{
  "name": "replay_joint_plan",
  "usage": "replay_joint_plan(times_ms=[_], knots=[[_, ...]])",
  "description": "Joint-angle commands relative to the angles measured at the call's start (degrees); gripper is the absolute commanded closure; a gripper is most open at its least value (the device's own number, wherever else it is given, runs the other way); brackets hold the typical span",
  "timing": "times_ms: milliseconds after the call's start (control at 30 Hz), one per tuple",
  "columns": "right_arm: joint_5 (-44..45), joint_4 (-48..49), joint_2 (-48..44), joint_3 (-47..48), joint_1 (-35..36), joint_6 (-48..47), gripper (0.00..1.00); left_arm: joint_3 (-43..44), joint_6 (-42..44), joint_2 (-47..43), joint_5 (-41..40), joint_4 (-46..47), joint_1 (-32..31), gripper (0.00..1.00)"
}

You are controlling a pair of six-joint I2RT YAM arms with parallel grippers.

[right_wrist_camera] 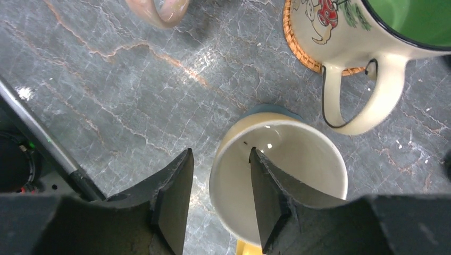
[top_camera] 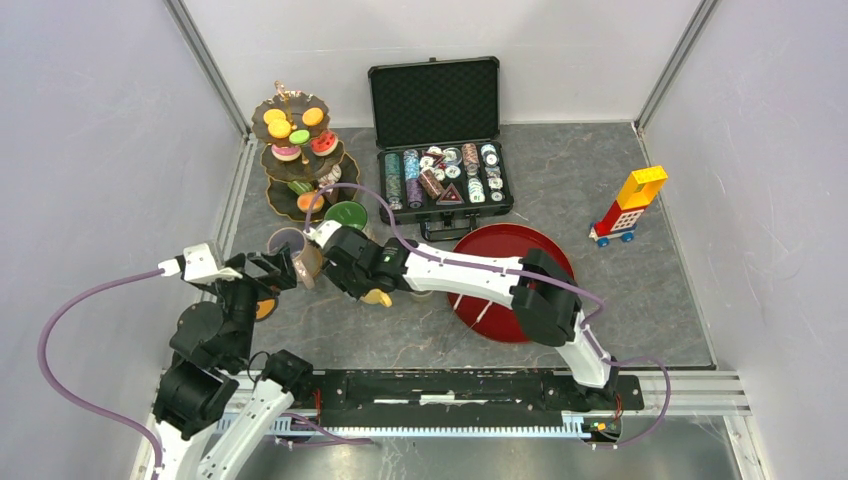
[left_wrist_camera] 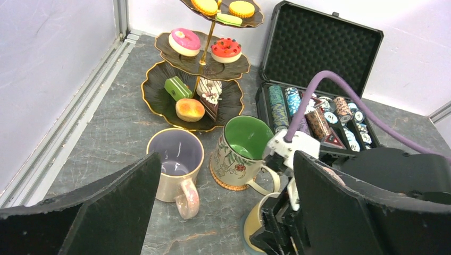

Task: Serve the afternoon tea
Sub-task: Place the cup on the coaster.

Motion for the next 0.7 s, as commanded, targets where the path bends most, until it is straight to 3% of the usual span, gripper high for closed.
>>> replay_joint_plan(times_ms=[0,200,433,667], knots=[[-2.6,3.7,-9.9,-2.8,-0.1,-0.9,0.47,0.0,2.4,2.2,0.2,1.9,-0.1,0.0],[-2.4,12.4,-24.0,-16.8,0.0,-2.5,0.33,0.1,2.5,5.0,-0.1,1.9,0.0,0.0],[11.6,25.3,-39.4,-34.3,-1.4,-6.9,0.21,-0.1,2.6,10.0,-0.7,1.9,0.0,0.0],[6.7,51.7,-46.3,-47.6,-15.1,-5.4,0.14,0.4,2.0,17.7,-2.1,0.9,0.2,0.0]])
